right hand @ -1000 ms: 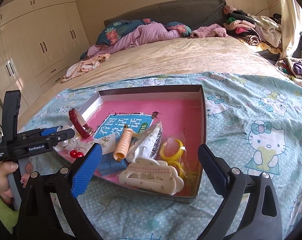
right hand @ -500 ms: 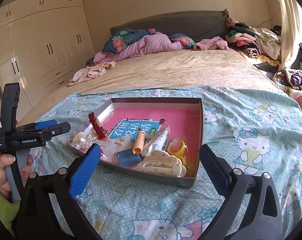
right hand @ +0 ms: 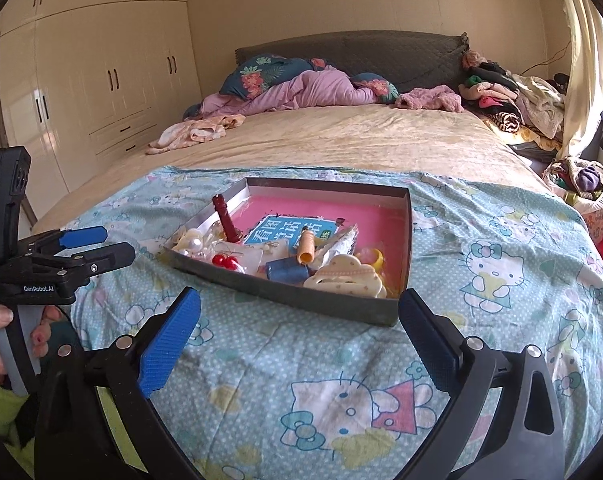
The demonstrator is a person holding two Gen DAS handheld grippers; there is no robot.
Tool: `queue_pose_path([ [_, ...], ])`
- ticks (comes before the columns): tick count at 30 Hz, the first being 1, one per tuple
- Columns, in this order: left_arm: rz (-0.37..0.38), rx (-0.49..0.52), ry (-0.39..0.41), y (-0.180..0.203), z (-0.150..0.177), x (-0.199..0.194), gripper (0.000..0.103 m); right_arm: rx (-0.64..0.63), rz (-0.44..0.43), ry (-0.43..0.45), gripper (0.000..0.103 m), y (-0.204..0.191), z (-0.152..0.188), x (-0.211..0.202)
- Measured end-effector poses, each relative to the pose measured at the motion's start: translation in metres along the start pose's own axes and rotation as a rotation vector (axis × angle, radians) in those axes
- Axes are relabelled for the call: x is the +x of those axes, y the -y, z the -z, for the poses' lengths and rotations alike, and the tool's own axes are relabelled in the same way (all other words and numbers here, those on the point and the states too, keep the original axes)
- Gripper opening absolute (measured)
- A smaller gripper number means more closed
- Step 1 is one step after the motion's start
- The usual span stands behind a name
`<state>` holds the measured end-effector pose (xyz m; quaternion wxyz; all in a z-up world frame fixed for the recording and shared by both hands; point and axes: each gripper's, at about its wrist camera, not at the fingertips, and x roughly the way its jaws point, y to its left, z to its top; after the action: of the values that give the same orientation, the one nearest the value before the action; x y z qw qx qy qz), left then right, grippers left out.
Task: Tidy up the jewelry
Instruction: 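Withdraw both open tools up and back from the pink box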
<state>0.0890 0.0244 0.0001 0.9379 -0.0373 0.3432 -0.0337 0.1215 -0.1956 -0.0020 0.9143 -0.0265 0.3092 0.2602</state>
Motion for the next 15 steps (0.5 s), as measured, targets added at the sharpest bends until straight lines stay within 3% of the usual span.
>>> queue_pose_path([
  [15, 0.021, -0.027, -0.005, 0.007, 0.023, -0.013, 0.093, 0.036, -0.001, -0.030, 0.098, -0.011, 0.021, -0.003],
])
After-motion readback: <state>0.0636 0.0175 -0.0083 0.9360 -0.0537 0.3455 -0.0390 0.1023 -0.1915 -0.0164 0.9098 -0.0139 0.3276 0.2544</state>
